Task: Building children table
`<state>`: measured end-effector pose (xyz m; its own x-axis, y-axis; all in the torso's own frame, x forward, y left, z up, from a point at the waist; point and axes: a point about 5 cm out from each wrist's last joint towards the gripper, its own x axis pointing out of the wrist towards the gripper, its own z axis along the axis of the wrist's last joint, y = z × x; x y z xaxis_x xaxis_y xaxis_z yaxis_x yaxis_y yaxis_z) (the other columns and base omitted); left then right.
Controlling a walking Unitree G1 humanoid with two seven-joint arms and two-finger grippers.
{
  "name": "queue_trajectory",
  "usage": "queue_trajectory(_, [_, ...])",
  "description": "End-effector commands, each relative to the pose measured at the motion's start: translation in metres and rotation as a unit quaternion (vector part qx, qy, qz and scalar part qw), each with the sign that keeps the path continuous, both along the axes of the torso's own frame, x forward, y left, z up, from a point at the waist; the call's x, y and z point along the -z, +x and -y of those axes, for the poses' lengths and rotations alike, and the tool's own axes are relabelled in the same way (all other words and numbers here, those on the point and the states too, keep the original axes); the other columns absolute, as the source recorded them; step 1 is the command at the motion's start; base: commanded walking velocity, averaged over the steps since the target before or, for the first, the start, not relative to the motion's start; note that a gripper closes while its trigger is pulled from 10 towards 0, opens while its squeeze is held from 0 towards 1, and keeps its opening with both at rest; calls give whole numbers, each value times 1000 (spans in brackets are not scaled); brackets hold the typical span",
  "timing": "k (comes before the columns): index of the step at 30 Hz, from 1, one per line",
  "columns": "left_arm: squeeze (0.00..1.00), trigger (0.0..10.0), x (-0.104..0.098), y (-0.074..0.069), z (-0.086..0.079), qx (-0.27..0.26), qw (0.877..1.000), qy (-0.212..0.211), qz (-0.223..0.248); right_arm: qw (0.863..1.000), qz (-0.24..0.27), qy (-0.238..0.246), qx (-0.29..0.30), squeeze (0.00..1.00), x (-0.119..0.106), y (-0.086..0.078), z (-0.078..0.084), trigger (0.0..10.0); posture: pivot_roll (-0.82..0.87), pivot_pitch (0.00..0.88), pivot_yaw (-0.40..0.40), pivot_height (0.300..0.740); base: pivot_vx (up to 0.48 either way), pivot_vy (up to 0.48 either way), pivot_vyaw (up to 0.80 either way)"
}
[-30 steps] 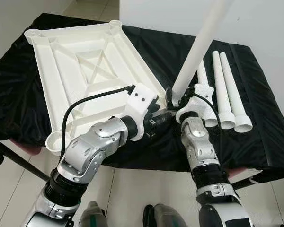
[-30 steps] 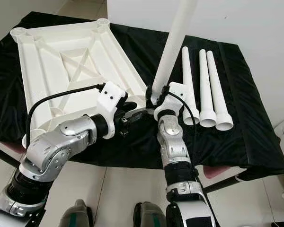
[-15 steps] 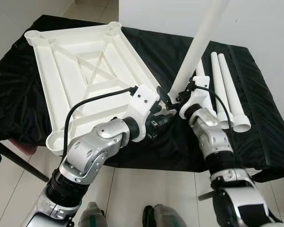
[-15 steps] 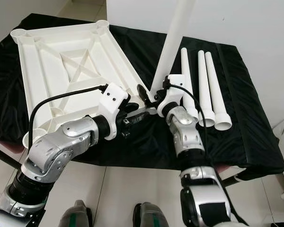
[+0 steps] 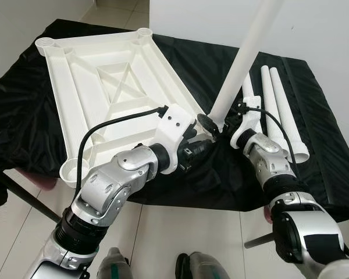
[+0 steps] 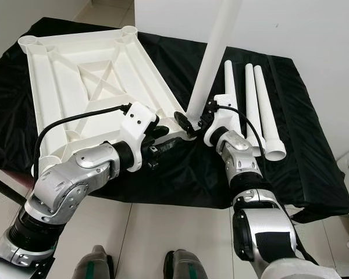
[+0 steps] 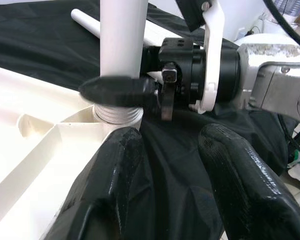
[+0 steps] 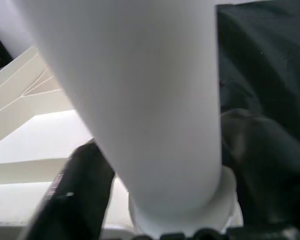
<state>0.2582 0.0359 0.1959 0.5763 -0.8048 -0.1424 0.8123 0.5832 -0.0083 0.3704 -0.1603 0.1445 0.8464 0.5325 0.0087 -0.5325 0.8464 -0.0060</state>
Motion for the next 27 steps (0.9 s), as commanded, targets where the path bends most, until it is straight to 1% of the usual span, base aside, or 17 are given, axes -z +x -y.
queue_trajectory(1, [0,10000,0,-1,4,28,1000,3,3,1000,-1,-3,-2,0,3,-1,4,0,30,21,-66,740,0,0,0])
queue_trajectory(10, [0,10000,-1,0,3,26,1000,3,5,1000,7,0,-12,0,4,0,5,0,27,26,-72,740,0,0,0])
queue_trajectory(17, [0,10000,-1,1,3,24,1000,1,4,1000,6,17,4,0,8,-2,4,0,18,22,-70,740,0,0,0])
queue_trajectory(18, [0,10000,-1,1,3,26,1000,0,3,1000,3,12,14,0,11,-3,4,10000,12,20,-65,740,0,0,0])
queue_trajectory(21, [0,10000,0,1,3,28,1000,1,1,999,-1,18,30,0,16,-5,2,10000,1,16,-56,740,0,0,0])
queue_trajectory(24, [0,10000,2,2,5,34,999,3,-2,997,3,12,76,0,21,-9,3,10000,-16,15,-41,740,0,0,0])
queue_trajectory(25, [0,10000,2,2,5,34,999,3,-2,997,3,12,76,0,21,-9,3,10000,-16,15,-41,740,0,0,0])
queue_trajectory(27, [0,10000,2,3,5,39,999,3,-3,995,5,11,103,0,22,-10,2,10000,-27,14,-32,740,0,0,0])
